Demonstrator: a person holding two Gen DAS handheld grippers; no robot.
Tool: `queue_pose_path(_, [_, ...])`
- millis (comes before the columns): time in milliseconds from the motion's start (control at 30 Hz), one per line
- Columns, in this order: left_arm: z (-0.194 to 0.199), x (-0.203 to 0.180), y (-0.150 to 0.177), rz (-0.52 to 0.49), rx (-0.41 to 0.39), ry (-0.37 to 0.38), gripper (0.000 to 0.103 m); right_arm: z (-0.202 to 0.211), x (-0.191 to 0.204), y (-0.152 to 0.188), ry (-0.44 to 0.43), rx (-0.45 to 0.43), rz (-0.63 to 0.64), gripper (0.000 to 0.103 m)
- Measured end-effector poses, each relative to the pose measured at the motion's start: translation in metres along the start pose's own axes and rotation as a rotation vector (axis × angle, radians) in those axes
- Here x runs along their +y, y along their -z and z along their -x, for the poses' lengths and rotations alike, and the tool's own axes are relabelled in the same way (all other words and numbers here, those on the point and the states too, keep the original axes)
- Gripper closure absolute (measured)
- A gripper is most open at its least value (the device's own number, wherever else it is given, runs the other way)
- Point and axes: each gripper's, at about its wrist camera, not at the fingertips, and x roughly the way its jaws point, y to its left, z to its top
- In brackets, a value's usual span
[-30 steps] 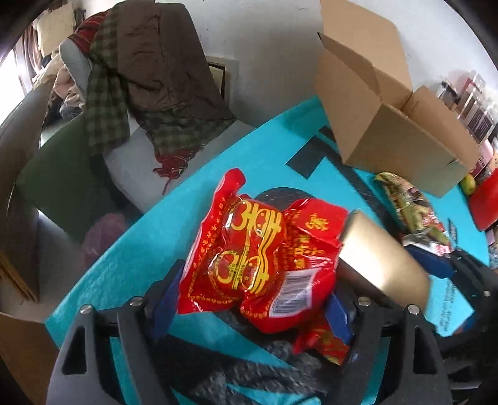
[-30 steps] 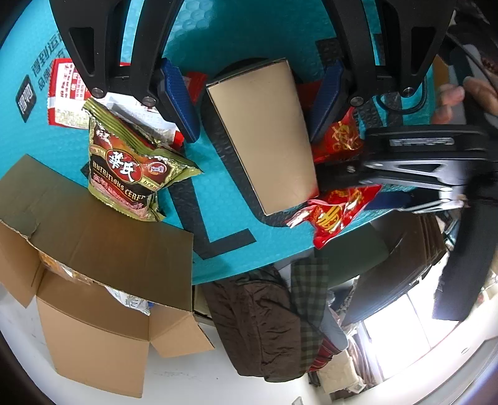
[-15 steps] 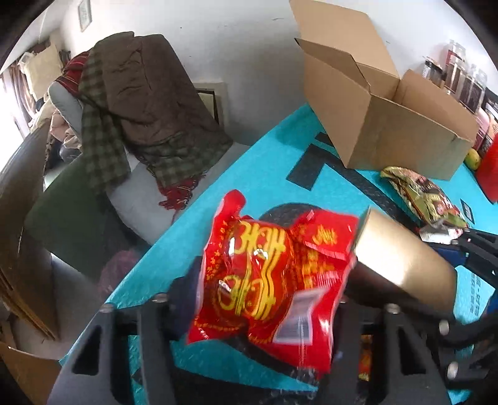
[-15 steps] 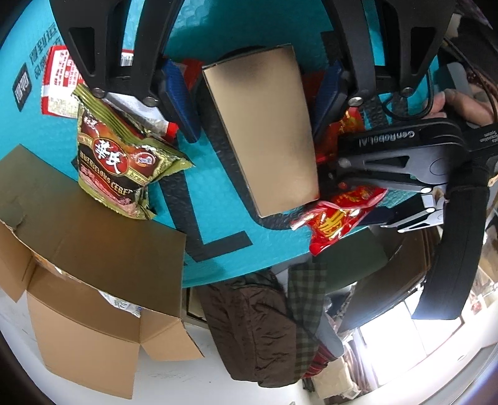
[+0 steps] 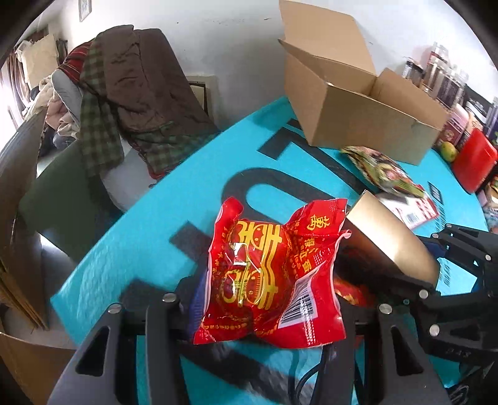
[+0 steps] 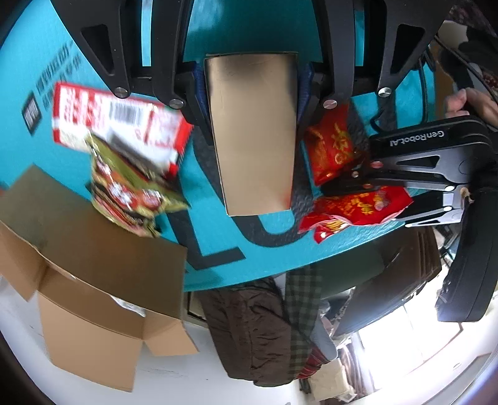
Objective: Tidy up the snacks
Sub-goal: 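Lift the red candy bag and gold box and carry both over the cardboard box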
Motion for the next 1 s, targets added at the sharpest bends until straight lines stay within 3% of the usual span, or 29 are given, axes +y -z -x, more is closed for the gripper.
queue_pose_path(200, [0.020, -0.016, 0.022, -0.018, 0.006, 0.041, 0.054, 0.025, 0.003, 0.025, 0.010, -0.008, -0.040, 0.058])
queue_pose_path(567, [0.026, -0.054, 0.054, -0.092, 0.066, 0.106, 0.054, 0.063, -0.003, 0.074, 0.123, 0.000, -0.116, 0.058])
queue_pose_path(800, [0.020, -0.071, 0.062, -0.157, 0.059, 0.055, 0.054, 0.074, -0.010, 0.095, 0.195, 0.020, -0.144, 0.058])
queue_pose_path(1000, [0.019, -0.071, 0.061, -0.149, 0.050, 0.048, 0.052, 0.068, -0.013, 0.096, 0.196, 0.024, -0.165, 0.056])
